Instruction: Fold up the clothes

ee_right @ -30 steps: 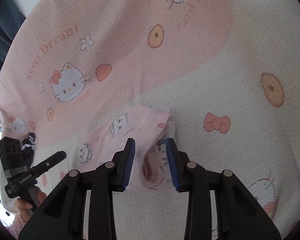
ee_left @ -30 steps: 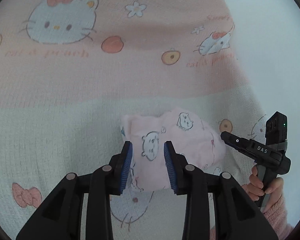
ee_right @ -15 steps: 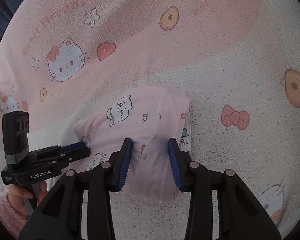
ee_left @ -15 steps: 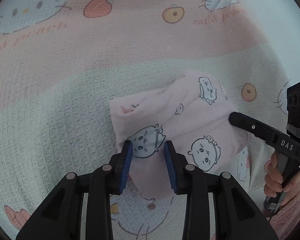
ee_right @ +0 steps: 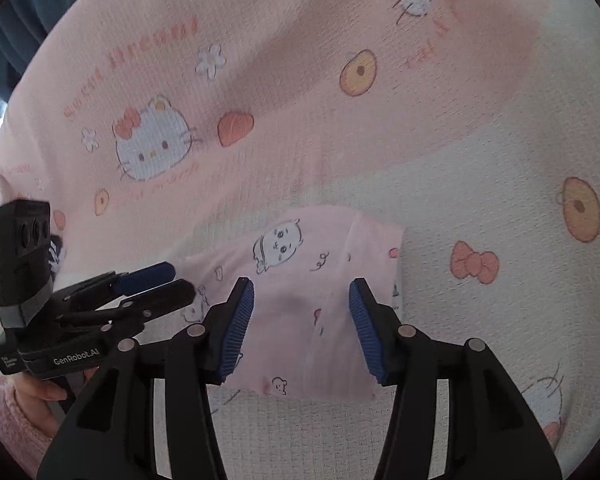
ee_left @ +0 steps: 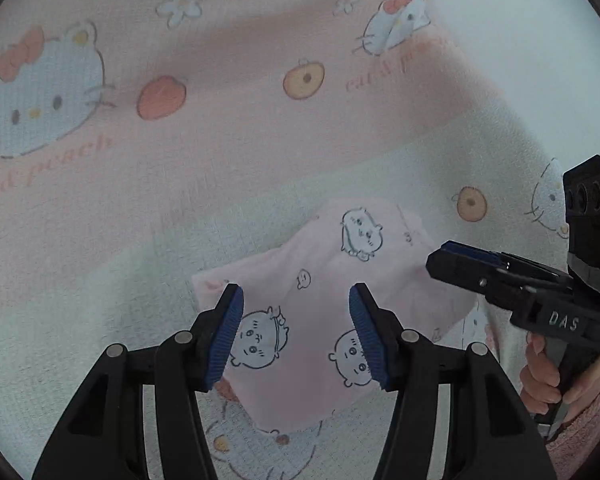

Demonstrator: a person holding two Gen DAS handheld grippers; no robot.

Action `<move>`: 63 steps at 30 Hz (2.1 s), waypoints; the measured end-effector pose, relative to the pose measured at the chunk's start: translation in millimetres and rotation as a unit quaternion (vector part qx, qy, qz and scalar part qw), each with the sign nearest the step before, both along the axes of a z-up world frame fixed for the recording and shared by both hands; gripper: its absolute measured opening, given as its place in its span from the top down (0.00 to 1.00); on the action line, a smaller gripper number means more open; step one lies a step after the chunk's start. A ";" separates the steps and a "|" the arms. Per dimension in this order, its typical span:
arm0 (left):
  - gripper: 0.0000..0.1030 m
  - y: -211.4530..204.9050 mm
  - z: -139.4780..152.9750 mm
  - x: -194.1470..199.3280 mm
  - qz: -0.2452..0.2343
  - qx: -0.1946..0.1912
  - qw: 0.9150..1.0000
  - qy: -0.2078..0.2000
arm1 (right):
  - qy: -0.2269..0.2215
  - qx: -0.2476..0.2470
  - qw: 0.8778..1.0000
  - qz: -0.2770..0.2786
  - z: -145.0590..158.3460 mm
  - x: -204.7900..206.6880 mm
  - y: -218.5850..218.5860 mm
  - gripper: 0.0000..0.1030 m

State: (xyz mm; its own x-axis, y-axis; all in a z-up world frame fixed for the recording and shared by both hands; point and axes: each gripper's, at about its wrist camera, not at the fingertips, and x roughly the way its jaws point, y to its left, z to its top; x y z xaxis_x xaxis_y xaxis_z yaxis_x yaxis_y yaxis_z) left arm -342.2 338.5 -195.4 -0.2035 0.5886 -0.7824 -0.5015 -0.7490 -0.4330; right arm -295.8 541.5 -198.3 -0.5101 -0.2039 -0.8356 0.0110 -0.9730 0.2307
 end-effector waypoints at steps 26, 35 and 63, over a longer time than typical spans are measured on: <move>0.16 -228.2 101.0 18.4 0.158 -0.020 0.987 0.005 | -0.023 0.011 1.000 0.011 33.7 67.5 -114.9 0.05; 0.00 -337.8 146.9 44.2 0.256 -0.064 0.963 0.054 | 0.038 0.030 0.998 0.047 86.4 83.1 -223.1 0.00; 0.00 -361.1 201.0 295.7 0.280 -0.128 0.944 0.118 | 0.108 0.098 0.988 0.043 209.5 263.3 -339.5 0.00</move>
State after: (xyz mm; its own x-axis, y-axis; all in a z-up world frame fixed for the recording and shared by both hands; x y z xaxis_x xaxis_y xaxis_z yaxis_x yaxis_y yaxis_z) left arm -46.5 -22.6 5.6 -0.6134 0.1356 -0.7781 -0.0565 -0.9902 -0.1279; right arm -32.5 201.9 11.2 -0.6684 -0.0990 -0.7372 0.1240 -0.9921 0.0208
